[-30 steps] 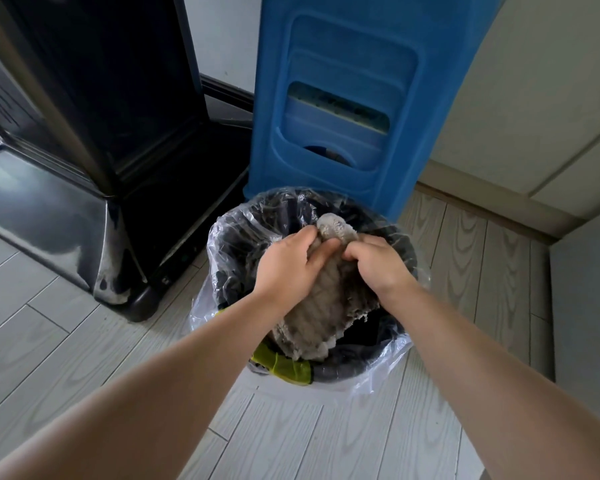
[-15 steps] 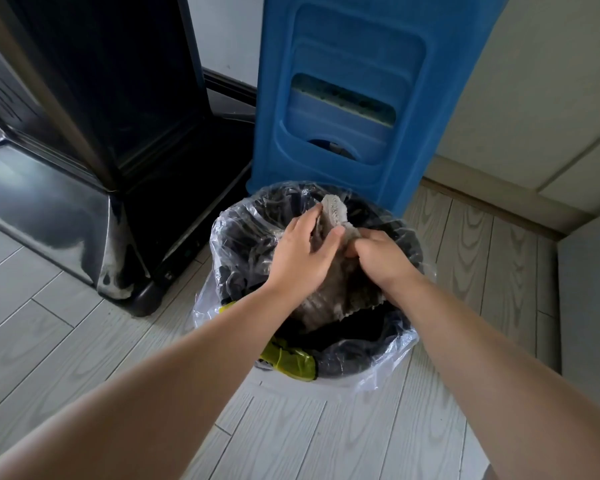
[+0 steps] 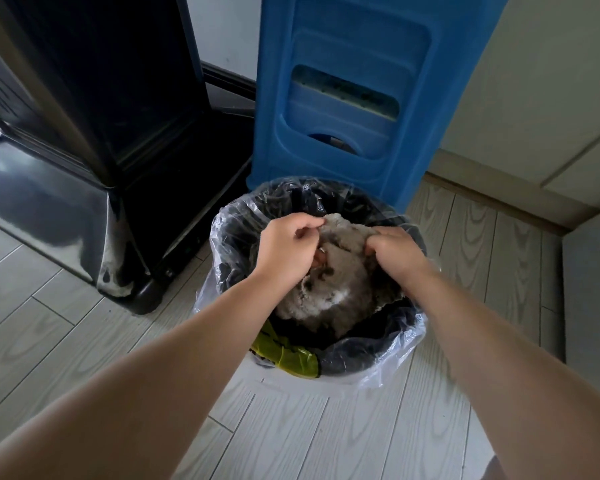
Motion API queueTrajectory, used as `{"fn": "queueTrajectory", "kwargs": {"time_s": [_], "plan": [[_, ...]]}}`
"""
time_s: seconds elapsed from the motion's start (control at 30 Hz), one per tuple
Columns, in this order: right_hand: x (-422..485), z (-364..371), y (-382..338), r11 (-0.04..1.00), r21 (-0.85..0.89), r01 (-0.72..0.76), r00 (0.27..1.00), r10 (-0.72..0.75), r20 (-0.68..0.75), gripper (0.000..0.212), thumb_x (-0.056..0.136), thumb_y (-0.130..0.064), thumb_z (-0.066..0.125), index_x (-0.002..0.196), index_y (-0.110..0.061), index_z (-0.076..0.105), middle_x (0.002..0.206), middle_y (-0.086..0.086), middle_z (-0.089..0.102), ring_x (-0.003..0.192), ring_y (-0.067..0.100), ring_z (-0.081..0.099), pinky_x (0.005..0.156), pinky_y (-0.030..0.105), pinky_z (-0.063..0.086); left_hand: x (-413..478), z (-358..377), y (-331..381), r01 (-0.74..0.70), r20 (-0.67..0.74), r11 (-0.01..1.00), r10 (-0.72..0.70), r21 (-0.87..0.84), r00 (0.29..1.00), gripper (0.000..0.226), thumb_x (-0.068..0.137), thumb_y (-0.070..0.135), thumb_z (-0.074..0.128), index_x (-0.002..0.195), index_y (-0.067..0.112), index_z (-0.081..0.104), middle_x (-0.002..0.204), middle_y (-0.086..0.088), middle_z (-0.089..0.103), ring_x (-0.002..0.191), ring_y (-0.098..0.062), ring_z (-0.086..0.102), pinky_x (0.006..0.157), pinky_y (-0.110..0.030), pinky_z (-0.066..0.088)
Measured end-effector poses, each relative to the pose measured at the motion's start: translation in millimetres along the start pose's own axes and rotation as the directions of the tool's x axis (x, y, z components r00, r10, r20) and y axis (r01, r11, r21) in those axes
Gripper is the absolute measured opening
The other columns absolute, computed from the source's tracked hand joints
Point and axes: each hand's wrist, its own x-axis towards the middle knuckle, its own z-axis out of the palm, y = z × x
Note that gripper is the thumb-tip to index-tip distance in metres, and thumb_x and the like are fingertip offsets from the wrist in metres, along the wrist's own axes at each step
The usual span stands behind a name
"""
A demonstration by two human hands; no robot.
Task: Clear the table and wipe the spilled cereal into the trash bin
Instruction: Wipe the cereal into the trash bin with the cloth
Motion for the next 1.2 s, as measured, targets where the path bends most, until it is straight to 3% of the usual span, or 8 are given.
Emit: {"fn": "queueTrajectory", "kwargs": {"time_s": [0.13, 0.27, 0.4, 0.6, 0.73, 0.87, 0.93, 1.2], "plan": [[2, -2, -3, 1.0, 0.024, -0.014, 0.998, 0.016, -0.056, 0.021, 0.073, 0.006, 0.047, 0.062, -0.01, 0.038, 0.062, 0.004, 0.035, 0.057, 0.015, 0.03, 0.044, 0.022, 0.025, 1, -2, 3, 0.043, -0.022, 0.998, -0.042, 0.054, 0.999, 0.036, 0.09, 0.007, 0.045, 0.122, 0.017, 0.059, 0.119, 0.003, 0.058, 0.089, -0.017, 0.064, 0.085, -0.036, 0.055], [-4, 4, -8, 1.0, 0.026, -0.013, 1.0, 0.013, 0.011, 0.026, 0.073, 0.007, 0.045, 0.055, -0.011, 0.04, 0.06, 0.003, 0.039, 0.057, 0.016, 0.035, 0.052, 0.028, 0.027, 0, 2, 4, 0.008, 0.164, 0.999, -0.015, 0.041, 0.986, 0.055, 0.085, 0.049, 0.055, 0.136, 0.035, 0.04, 0.14, 0.011, 0.04, 0.118, -0.007, 0.046, 0.101, -0.032, 0.039], [-7, 6, -11, 0.998, 0.05, 0.025, 1.0, -0.026, 0.012, 0.028, 0.073, 0.006, 0.046, 0.054, -0.012, 0.037, 0.057, 0.002, 0.036, 0.056, 0.014, 0.034, 0.05, 0.025, 0.029, 3, 5, 2, -0.006, 0.156, 0.997, -0.007, 0.08, 0.988, 0.045, 0.09, 0.047, 0.05, 0.124, 0.018, 0.051, 0.101, 0.003, 0.063, 0.086, -0.014, 0.062, 0.079, -0.033, 0.053], [0, -2, -11, 0.997, 0.03, 0.069, 0.993, -0.066, -0.098, 0.031, 0.076, 0.008, 0.046, 0.054, -0.01, 0.033, 0.062, 0.004, 0.035, 0.062, 0.018, 0.034, 0.044, 0.018, 0.024, 5, 5, 2, -0.087, 0.136, 0.98, 0.063, 0.181, 0.989, 0.021, 0.098, 0.029, 0.04, 0.091, 0.014, 0.053, 0.06, 0.005, 0.045, 0.047, -0.009, 0.038, 0.048, -0.023, 0.032], [5, -13, -9, 0.998, 0.053, -0.021, 0.976, 0.032, -0.218, 0.017, 0.082, 0.003, 0.045, 0.066, -0.006, 0.046, 0.072, 0.008, 0.046, 0.064, 0.021, 0.041, 0.043, 0.018, 0.029, 7, -1, 1, -0.059, 0.06, 0.971, 0.046, 0.23, 0.997, 0.032, 0.097, 0.017, 0.039, 0.124, 0.017, 0.058, 0.118, 0.0, 0.06, 0.064, 0.001, 0.049, 0.054, -0.008, 0.039], [-1, -3, -16, 0.997, 0.039, 0.061, 0.985, -0.053, -0.163, 0.028, 0.078, 0.004, 0.047, 0.055, -0.012, 0.042, 0.059, 0.002, 0.041, 0.057, 0.013, 0.038, 0.044, 0.016, 0.029, 4, 0, -1, -0.054, 0.155, 0.989, 0.033, 0.134, 0.987, 0.068, 0.078, 0.063, 0.056, 0.134, 0.028, 0.044, 0.136, 0.007, 0.046, 0.113, -0.007, 0.05, 0.094, -0.025, 0.043], [-10, 6, -23, 0.989, 0.113, 0.095, 0.993, -0.086, -0.081, 0.027, 0.078, 0.004, 0.045, 0.057, -0.012, 0.047, 0.059, 0.0, 0.047, 0.058, 0.012, 0.043, 0.047, 0.016, 0.035, 0, 4, 0, -0.052, 0.209, 0.994, 0.032, 0.094, 0.978, 0.081, 0.066, 0.071, 0.061, 0.133, 0.031, 0.04, 0.13, 0.009, 0.051, 0.116, -0.01, 0.051, 0.098, -0.033, 0.044], [-17, 4, -25, 0.976, 0.188, 0.109, 0.994, -0.105, -0.035, 0.024, 0.076, 0.005, 0.046, 0.06, -0.012, 0.049, 0.062, 0.002, 0.047, 0.061, 0.014, 0.043, 0.054, 0.02, 0.037, -1, 2, 0, -0.275, 0.15, 0.926, 0.242, 0.26, 0.959, 0.026, 0.09, 0.045, 0.05, 0.087, 0.019, 0.045, 0.063, 0.009, 0.05, 0.055, -0.006, 0.048, 0.049, -0.016, 0.036]]}}
